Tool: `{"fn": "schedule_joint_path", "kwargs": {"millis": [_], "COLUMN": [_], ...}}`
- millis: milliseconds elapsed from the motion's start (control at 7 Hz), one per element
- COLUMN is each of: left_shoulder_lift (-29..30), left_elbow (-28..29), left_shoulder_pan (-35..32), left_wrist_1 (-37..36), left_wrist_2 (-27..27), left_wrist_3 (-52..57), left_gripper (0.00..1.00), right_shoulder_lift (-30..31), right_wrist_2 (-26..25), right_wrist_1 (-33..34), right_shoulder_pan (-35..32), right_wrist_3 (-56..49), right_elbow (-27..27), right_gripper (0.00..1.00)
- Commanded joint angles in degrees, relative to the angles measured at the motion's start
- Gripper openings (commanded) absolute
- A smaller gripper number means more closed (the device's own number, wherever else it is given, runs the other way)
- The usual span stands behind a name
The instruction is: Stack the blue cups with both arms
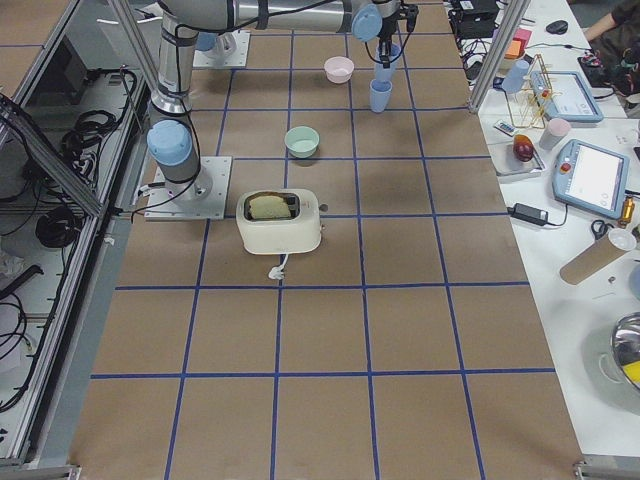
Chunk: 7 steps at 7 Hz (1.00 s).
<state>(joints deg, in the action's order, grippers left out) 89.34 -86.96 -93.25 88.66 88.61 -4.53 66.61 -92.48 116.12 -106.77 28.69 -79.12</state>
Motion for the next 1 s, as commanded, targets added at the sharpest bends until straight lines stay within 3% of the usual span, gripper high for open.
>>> {"fn": "schedule_joint_path", "kwargs": {"millis": [0,857], "left_shoulder_lift": [0.0,0.0], "left_elbow": [0.0,-0.1], "left_shoulder_pan": [0.0,-0.1], "left_wrist_1": [-0.4,-0.3], "left_wrist_2": [0.1,0.2], "left_wrist_3": [0.2,0.2], "left_gripper": [1.00,1.00], "right_shoulder_lift": [-2.2,-3.0], "right_wrist_2": [-0.4,-0.2], "right_wrist_1": [5.0,4.1], "right_shoulder_pan": [-0.7,-1.2], "right_wrist_3": [4.6,4.3], "right_elbow": [-0.7,-1.5], "right_gripper": [0.00,0.00]}}
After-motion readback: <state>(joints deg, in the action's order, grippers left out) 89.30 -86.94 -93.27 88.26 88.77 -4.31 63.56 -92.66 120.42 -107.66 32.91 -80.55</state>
